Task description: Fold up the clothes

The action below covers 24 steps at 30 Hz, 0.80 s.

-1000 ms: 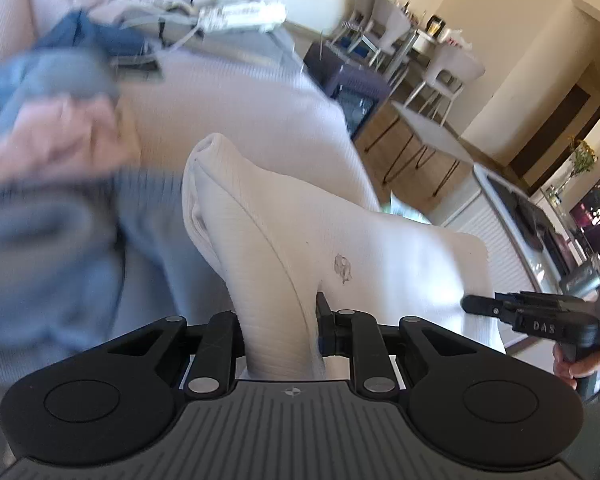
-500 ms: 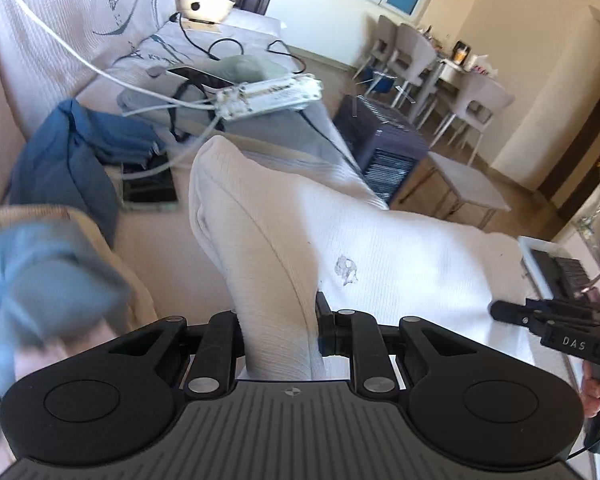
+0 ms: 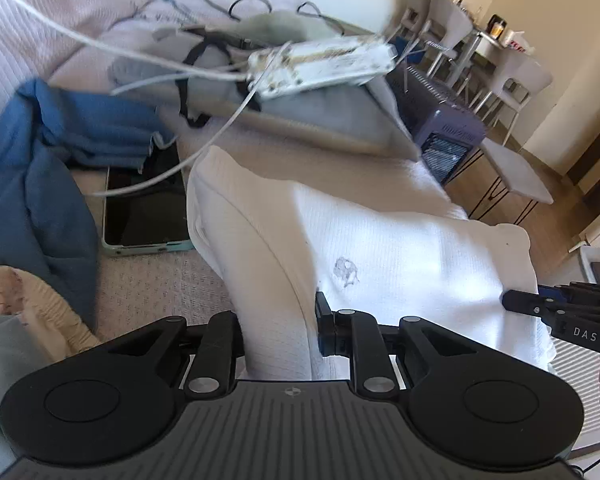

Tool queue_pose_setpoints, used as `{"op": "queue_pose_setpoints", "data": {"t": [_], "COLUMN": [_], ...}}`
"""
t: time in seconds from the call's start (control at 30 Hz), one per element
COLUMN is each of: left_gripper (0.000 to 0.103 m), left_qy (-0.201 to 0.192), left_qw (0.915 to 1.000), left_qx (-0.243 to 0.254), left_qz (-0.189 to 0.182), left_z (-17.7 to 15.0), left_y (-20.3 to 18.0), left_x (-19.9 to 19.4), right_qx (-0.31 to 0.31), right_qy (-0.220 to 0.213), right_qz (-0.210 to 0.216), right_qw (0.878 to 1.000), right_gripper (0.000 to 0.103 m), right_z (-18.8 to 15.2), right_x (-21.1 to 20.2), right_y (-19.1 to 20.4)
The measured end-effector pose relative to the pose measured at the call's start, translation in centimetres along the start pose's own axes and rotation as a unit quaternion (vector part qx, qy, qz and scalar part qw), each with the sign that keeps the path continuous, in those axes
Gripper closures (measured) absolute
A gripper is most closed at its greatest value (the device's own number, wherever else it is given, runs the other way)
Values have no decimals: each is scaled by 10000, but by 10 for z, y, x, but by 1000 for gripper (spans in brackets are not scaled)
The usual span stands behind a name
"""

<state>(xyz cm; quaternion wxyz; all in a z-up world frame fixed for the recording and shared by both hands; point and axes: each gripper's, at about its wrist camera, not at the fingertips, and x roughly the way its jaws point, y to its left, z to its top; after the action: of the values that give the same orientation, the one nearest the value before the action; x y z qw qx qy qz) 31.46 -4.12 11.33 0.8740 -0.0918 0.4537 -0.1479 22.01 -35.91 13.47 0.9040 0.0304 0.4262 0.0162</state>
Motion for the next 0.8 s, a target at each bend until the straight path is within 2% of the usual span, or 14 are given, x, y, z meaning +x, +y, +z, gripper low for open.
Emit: {"op": "queue_pose_setpoints", "data": {"t": [0.17, 0.3, 0.47, 0.53, 0.57, 0.7, 0.77, 0.8], "left_gripper": [84, 75, 74, 74, 70, 68, 74, 82], "left_qy": [99, 133, 180, 25, -57, -374, -530, -535], "left_qw": [9999, 9999, 9988, 9986, 9979, 9901, 9876, 9885], "left_qx": [0, -53, 435, 497, 566, 1164, 1278, 1269], "left_qz": [-39, 14, 109, 205, 305, 691, 743, 630], "left_z": [-7, -10, -6, -8, -10, -28, -37, -39], "left_y": [14, 19, 6, 0, -2, -11, -12, -13], "left_x": [15, 22, -1, -28, -40, -84, -98, -100], "right_qx": [39, 144, 314, 297, 252, -39, -179, -187], "right_qy": [235, 323, 355, 248, 148, -369, -620, -645], "right_qz": [53, 151, 199, 190, 151, -88, -120, 9], "right_qw": [9997, 9993, 9987, 9991, 9995, 9993, 9978, 9977], "right_gripper": [81, 80, 73, 73, 73, 73, 73, 76], "right_z": [-4, -8, -7, -7, -9, -20, -26, -29], "right_x": [23, 32, 28, 16, 6, -36, -55, -61], "right_y": [-11, -18, -21, -19, -18, -11, -7, -6]}}
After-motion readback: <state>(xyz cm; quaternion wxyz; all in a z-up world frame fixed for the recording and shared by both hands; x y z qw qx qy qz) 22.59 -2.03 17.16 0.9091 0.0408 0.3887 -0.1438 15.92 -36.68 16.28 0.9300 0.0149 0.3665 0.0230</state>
